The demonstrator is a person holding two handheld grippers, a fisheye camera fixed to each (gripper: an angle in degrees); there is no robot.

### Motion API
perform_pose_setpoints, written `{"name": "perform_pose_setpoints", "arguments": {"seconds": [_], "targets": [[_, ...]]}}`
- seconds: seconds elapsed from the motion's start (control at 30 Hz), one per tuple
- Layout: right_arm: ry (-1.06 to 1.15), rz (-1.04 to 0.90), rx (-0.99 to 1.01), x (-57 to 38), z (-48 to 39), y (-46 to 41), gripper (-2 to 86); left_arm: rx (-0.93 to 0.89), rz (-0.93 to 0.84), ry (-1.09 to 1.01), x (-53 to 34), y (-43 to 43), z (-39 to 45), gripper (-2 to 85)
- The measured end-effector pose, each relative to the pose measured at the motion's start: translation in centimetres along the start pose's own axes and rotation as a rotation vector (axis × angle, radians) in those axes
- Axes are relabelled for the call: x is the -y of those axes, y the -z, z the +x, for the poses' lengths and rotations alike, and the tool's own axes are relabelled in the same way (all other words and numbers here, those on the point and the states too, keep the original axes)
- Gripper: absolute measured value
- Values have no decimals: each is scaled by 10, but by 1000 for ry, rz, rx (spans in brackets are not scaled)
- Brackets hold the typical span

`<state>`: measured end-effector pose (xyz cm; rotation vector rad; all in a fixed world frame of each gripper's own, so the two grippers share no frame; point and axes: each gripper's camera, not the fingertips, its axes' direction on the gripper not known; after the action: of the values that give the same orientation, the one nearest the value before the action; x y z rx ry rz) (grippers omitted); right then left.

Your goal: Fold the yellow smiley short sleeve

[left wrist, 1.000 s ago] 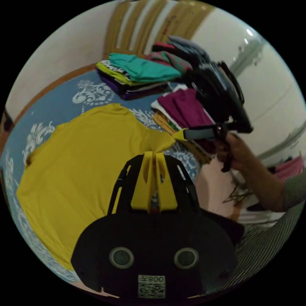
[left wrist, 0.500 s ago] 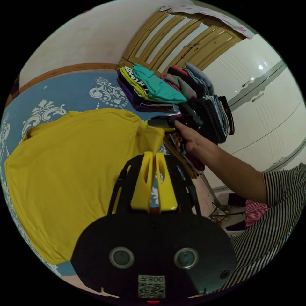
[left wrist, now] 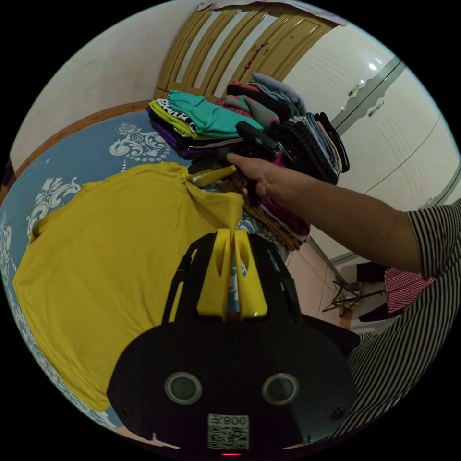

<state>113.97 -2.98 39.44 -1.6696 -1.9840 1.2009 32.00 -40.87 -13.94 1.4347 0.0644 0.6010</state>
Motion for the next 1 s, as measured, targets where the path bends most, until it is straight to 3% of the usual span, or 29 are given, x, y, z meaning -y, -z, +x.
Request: {"name": "perform_pose_setpoints", "arguments": {"seconds": [0.5, 0.7, 0.9, 1.0], "targets": [[28, -30, 23, 97, -7, -83, 122, -44, 34, -30, -25, 24, 20, 12], [44, -58, -97, 136, -22, -141, 115, -65, 41, -18, -40, 51, 17, 11], [30, -23, -59, 158, -15, -192, 111, -82, 52, -4, -59, 88, 12, 12], [55, -15, 92, 169, -11, -222, 97, -87, 56, 3, -69, 111, 7, 12]]}}
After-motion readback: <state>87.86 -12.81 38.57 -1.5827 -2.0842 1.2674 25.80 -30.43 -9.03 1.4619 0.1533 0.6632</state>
